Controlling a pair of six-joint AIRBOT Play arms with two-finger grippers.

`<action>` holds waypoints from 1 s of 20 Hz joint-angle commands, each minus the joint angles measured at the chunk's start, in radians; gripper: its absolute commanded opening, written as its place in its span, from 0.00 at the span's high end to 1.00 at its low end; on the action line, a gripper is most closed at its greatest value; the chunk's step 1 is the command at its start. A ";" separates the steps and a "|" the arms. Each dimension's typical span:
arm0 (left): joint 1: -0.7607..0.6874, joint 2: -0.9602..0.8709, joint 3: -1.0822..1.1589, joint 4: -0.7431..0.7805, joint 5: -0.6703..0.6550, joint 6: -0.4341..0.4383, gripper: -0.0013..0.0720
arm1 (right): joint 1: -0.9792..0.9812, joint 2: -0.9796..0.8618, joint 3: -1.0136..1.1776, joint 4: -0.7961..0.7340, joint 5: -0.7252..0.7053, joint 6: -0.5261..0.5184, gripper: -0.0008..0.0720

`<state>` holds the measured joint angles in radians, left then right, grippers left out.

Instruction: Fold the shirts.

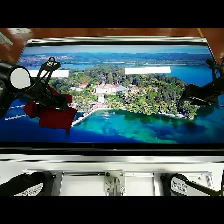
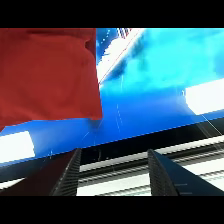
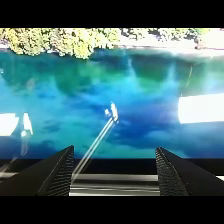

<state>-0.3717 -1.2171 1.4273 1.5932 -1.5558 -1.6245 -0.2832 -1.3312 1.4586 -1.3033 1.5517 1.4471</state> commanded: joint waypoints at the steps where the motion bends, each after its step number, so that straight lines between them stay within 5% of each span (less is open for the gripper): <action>1: 0.000 0.000 0.000 0.000 0.000 0.000 0.29 | -0.001 -0.001 0.000 0.000 0.000 0.000 0.11; 15: 0.000 0.000 0.000 0.000 0.000 0.000 0.29 | 0.000 -0.001 0.000 0.003 -0.006 0.001 0.11; 20: -0.001 -0.016 0.000 -0.026 0.292 -0.004 0.29 | -0.001 -0.001 0.000 0.050 -0.146 0.001 0.11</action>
<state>-0.3717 -1.2259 1.4273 1.5917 -1.4342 -1.6245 -0.2832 -1.3312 1.4586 -1.2766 1.4685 1.4475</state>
